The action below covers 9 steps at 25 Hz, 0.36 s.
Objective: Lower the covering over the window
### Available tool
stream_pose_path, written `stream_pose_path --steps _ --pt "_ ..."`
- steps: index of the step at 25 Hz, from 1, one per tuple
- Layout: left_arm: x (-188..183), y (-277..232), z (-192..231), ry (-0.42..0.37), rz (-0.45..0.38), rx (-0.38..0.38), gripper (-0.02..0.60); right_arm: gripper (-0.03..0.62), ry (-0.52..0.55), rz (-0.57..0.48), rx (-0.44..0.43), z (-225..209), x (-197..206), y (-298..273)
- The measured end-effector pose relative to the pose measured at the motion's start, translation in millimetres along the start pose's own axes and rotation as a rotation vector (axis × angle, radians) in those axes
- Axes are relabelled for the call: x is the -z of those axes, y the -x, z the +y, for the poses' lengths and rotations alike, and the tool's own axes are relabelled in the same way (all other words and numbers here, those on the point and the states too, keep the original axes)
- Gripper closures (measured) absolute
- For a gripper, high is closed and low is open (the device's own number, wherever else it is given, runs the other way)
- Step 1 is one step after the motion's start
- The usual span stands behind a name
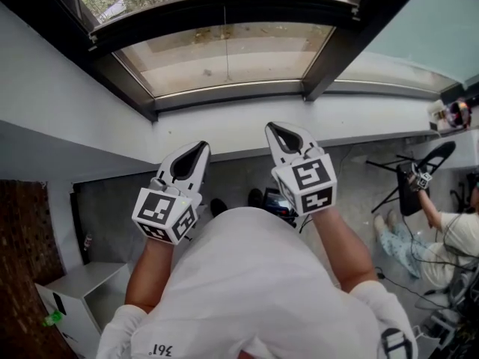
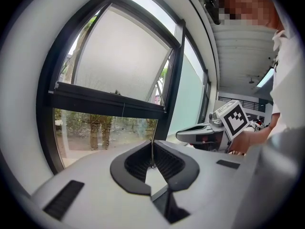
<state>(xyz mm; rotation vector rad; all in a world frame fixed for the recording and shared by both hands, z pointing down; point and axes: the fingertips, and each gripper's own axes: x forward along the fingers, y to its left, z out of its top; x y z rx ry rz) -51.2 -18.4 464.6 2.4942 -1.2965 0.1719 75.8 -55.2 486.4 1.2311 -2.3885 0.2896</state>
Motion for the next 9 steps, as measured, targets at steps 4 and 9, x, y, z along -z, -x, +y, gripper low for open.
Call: stream_pose_path --steps 4,9 --pt "-2.5 -3.4 -3.6 -0.006 0.001 0.002 0.554 0.572 0.010 -0.003 -0.006 -4.4 -3.0 0.4" --pt "-4.3 -12.8 -9.1 -0.025 -0.014 0.014 0.554 0.574 0.019 -0.019 0.009 -14.3 -2.5 0.9"
